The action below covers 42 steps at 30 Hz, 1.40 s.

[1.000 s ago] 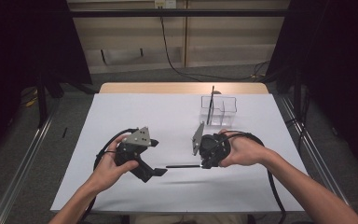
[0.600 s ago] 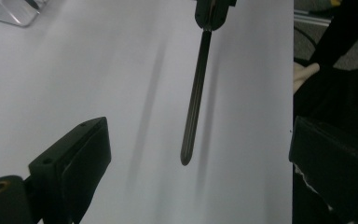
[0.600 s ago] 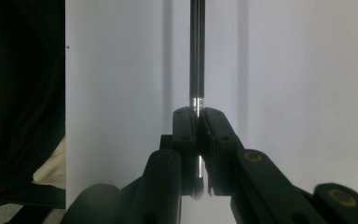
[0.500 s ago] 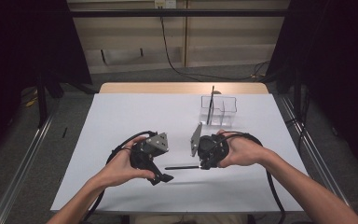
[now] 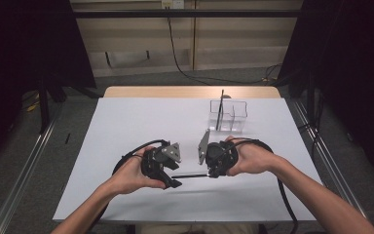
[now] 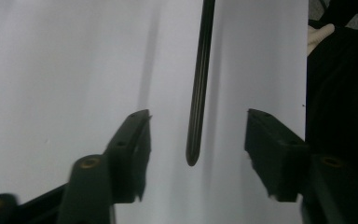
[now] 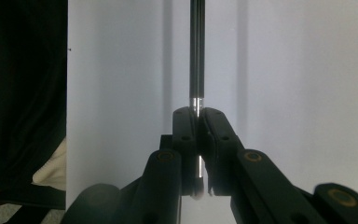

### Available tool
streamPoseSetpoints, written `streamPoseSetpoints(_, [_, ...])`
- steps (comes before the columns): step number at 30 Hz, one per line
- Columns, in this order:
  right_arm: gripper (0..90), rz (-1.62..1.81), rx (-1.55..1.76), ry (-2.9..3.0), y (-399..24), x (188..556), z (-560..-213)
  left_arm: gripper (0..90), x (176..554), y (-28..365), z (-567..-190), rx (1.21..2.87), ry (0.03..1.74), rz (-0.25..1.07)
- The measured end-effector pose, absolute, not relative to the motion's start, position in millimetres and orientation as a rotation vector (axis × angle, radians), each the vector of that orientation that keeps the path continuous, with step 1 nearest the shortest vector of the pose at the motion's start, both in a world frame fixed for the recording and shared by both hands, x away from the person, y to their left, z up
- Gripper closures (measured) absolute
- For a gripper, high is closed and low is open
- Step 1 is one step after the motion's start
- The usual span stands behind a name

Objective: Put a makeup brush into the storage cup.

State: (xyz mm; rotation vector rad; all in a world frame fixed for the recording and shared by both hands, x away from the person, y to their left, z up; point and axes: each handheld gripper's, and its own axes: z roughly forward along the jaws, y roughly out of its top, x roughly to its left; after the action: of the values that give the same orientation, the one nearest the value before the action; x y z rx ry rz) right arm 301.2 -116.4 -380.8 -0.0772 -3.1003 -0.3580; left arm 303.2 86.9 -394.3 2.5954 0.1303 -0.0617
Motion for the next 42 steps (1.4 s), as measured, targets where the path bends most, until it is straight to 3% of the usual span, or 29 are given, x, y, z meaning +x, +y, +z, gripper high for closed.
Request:
streamPoseSetpoints(13, [83.9,-0.378,-0.082,-3.099,-115.6,301.1,-381.4,69.8,306.2,79.1,-400.1,2.592,0.126,-0.116])
streamPoseSetpoints(22, [83.9,-0.395,-0.065,-3.092,-114.4,300.7,-383.0,81.6,307.6,76.2,-403.0,2.601,0.119,-0.124])
streamPoseSetpoints(37, [83.2,-0.413,-0.025,-3.086,-115.1,300.8,-387.3,84.1,308.4,76.4,-408.6,2.598,0.101,-0.183])
streamPoseSetpoints(42, [76.3,-0.453,-0.045,-3.076,-116.1,301.4,-388.8,84.2,308.9,77.4,-409.1,2.592,0.118,-0.18])
